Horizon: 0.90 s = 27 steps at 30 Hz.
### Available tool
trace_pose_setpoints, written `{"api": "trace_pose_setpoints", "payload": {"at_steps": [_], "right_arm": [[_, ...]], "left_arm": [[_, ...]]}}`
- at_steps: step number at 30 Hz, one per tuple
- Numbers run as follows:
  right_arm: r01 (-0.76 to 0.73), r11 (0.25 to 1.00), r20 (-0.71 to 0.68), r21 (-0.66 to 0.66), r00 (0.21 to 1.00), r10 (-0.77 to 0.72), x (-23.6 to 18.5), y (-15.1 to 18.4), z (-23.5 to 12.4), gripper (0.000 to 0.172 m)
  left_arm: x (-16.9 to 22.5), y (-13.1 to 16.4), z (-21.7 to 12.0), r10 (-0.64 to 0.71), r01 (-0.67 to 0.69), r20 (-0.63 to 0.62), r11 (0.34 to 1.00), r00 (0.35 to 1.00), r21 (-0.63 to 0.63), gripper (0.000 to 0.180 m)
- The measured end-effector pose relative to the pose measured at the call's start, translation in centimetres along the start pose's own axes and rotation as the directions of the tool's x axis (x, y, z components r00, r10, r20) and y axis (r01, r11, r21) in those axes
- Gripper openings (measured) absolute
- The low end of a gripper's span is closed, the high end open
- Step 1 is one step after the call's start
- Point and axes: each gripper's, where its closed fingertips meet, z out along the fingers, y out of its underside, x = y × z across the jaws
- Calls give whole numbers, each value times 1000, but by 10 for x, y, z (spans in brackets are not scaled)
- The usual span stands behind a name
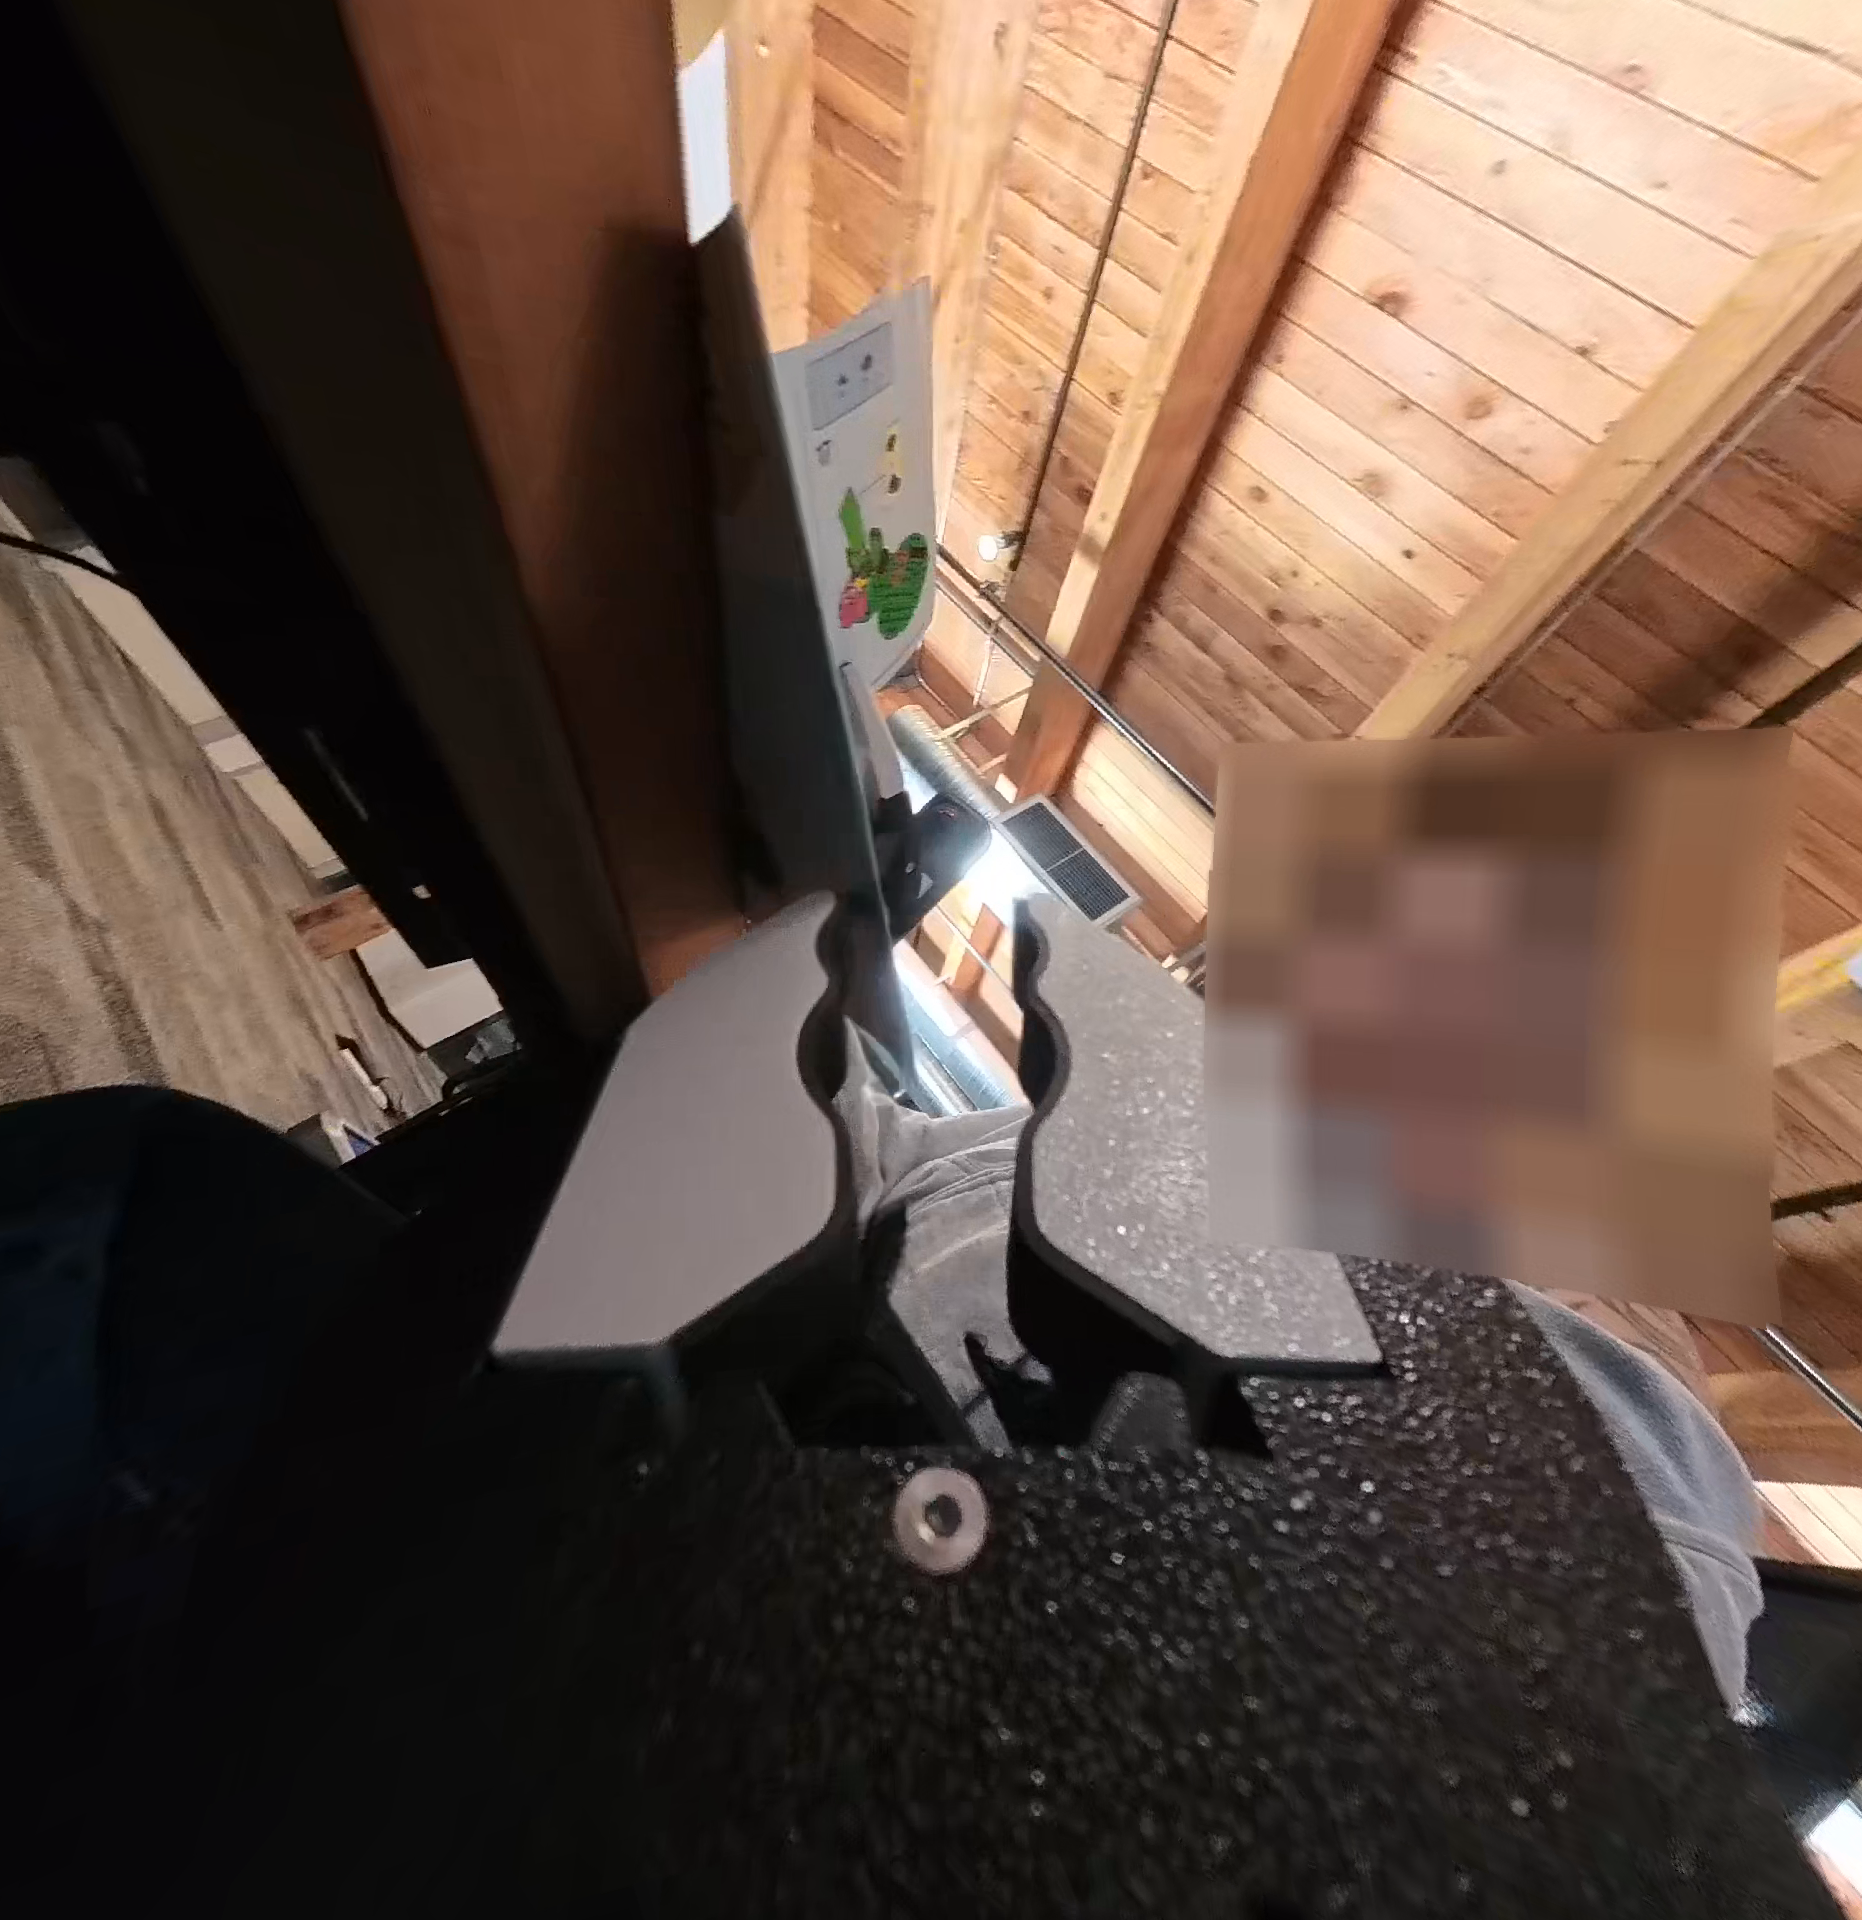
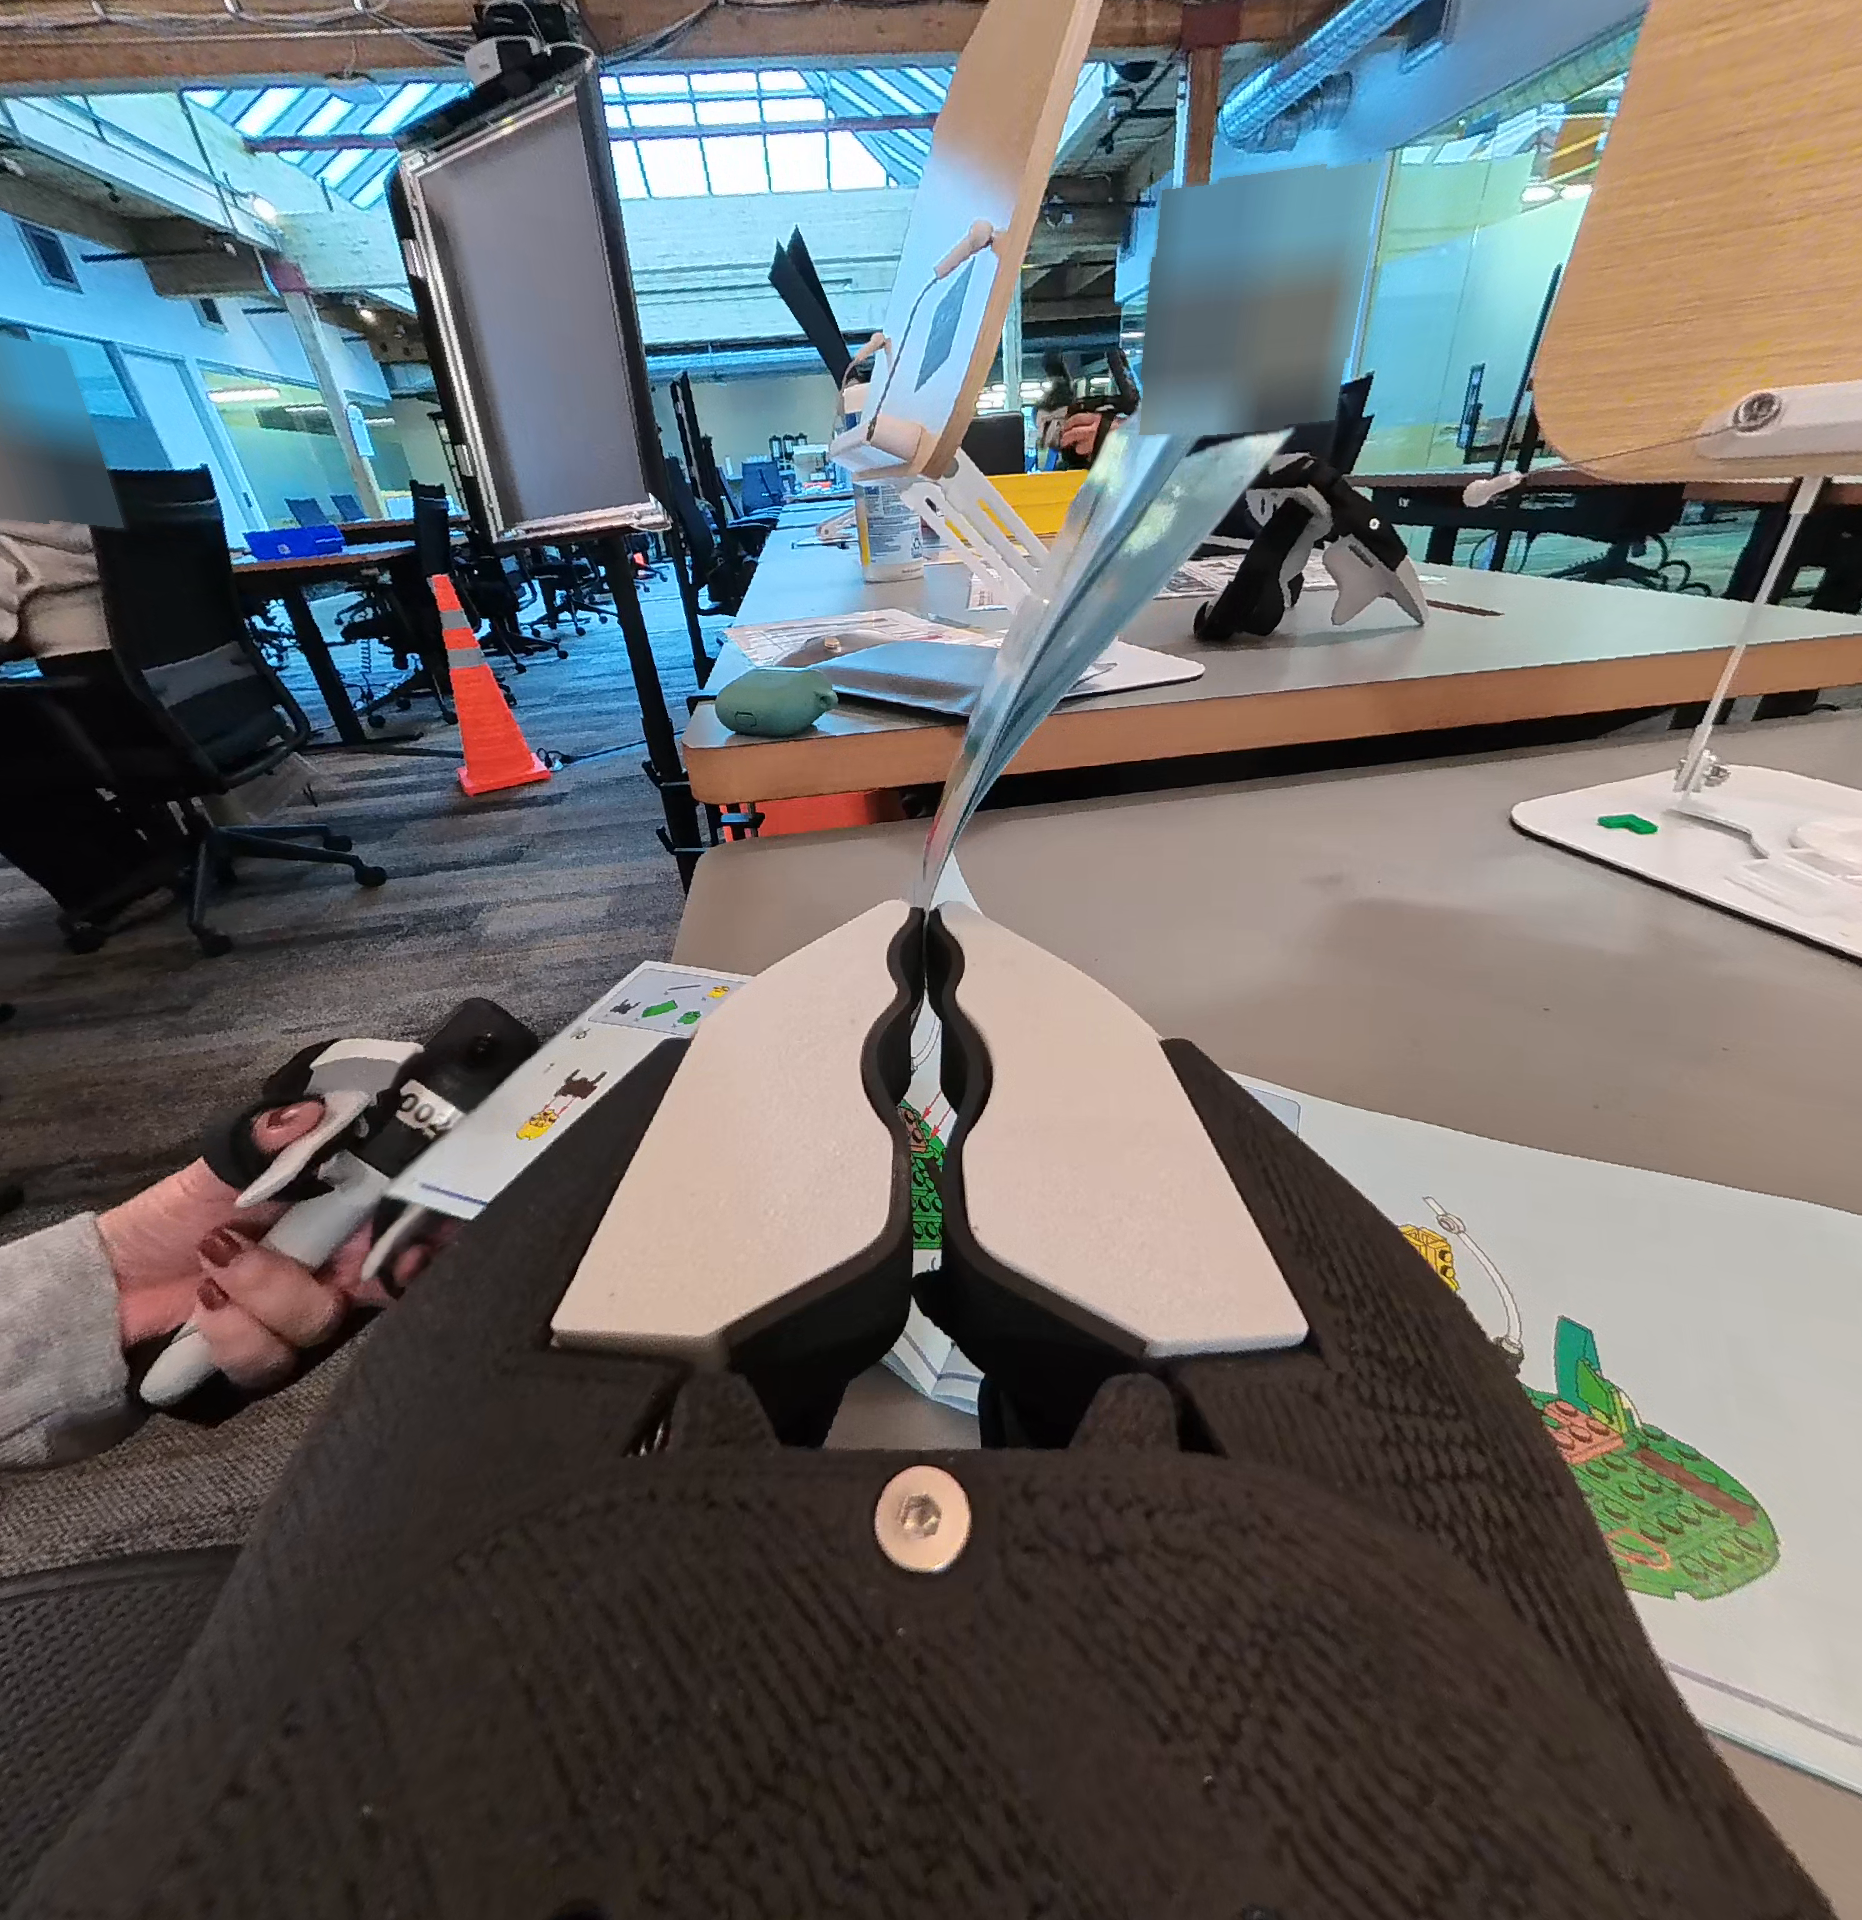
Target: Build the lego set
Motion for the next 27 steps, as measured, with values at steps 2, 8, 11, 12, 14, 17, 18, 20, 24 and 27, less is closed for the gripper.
{"api": "trace_pose_setpoints", "payload": {"at_steps": [2, 8, 11, 12, 14, 17, 18, 20, 24, 27], "right_arm": [[6, 1000, 1, 0, 1000, -6, -1, 0, 0, 0], [20, 1000, 1, 1, 1000, -20, -2, 0, 0, 0], [18, 1000, 1, 1, 1000, -18, -2, 0, 0, 0], [18, 1000, 1, 0, 1000, -18, -2, 0, 0, 0], [18, 1000, 1, 1, 1000, -18, -2, 0, 0, 0], [18, 1000, 2, 0, 1000, -18, -2, 0, 0, 0], [19, 1000, 3, 0, 1000, -19, -2, 0, 0, 0], [19, 1000, 3, 0, 1000, -19, -2, 0, 0, 0], [19, 1000, 3, 1, 1000, -19, -3, 0, 0, 0], [18, 1000, 3, 1, 1000, -18, -3, 0, 0, 0]], "left_arm": [[6, -2, 0, 9, -8, -36, 1000, 999, 12, 22], [10, -5, -2, 22, -20, -59, 999, 998, 38, 9], [8, -4, 0, 14, -13, -56, 1000, 998, 26, 9], [7, -3, 1, 12, -11, -52, 1000, 999, 20, 9], [7, -2, 2, 11, -10, -50, 1000, 999, 12, 8], [6, -1, 1, 10, -10, -48, 1000, 999, 11, 5], [6, -1, 1, 11, -10, -46, 1000, 999, 10, 4], [6, -2, 1, 10, -10, -45, 1000, 999, 14, 4], [5, -1, 1, 8, -8, -41, 1000, 999, 9, 2], [4, -1, 1, 11, -11, -38, 1000, 999, 7, 0]]}}
